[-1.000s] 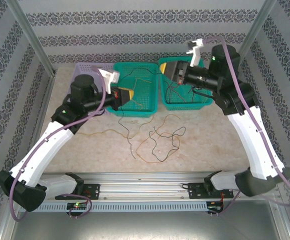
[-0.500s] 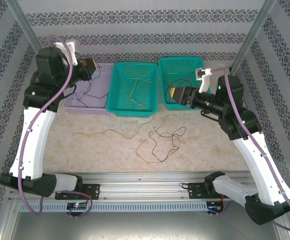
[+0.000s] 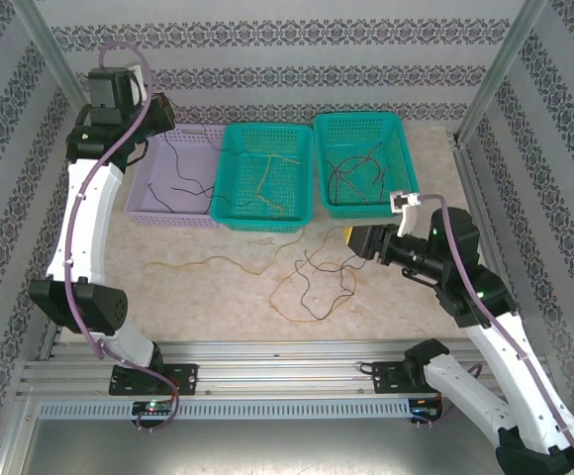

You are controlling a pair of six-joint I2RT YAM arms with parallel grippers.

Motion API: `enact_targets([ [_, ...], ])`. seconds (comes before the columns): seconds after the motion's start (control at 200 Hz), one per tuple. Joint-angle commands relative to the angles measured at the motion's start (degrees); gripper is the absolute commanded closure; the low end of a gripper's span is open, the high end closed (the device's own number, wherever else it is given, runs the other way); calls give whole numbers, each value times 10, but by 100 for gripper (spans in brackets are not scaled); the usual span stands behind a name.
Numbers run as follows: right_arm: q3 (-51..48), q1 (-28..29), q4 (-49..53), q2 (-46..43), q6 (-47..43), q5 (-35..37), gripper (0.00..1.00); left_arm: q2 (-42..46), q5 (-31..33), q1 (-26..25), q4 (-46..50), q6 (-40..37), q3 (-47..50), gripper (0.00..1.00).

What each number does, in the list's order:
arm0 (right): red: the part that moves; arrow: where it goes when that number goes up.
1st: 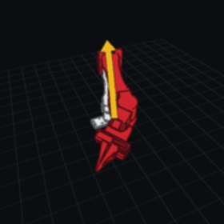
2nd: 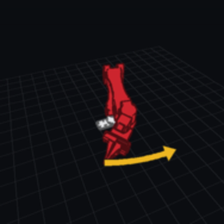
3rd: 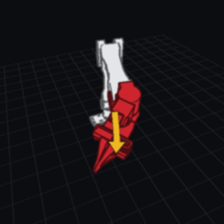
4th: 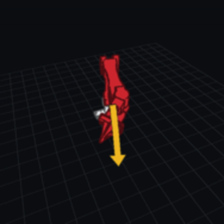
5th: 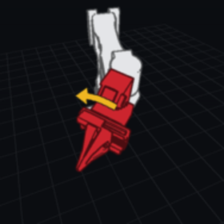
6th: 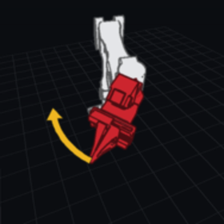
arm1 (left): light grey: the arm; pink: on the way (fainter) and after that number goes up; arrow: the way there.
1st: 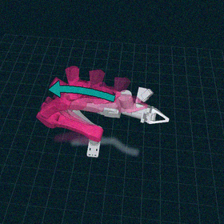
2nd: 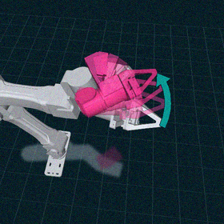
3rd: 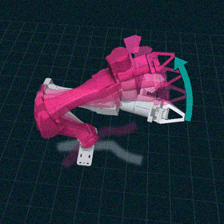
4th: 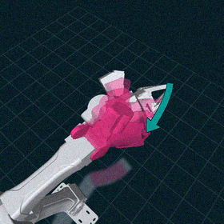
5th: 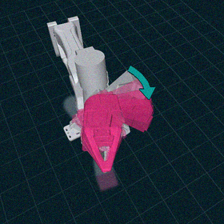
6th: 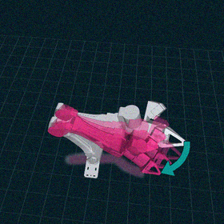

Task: Untangle the cables

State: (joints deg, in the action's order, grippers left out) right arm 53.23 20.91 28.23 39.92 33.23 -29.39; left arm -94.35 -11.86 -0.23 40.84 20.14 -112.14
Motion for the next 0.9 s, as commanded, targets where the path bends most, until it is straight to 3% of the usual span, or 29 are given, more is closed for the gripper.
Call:
enact_targets([
  [0.0, -21, 7, 19, -38, -3, 0, 44, -22, 23, 14, 13, 11, -30, 100],
  [0.425, -74, 8, 52, -87, -7, -5, 43, -51, 43, 27, -31, 27, -24, 100],
  [0.659, -82, 12, 44, -80, -8, -9, 43, 19, 69, 30, -104, 40, 19, 100],
  [0.894, -81, 18, 36, -71, -5, -11, 43, 20, 60, 31, -86, 46, -19, 100],
])
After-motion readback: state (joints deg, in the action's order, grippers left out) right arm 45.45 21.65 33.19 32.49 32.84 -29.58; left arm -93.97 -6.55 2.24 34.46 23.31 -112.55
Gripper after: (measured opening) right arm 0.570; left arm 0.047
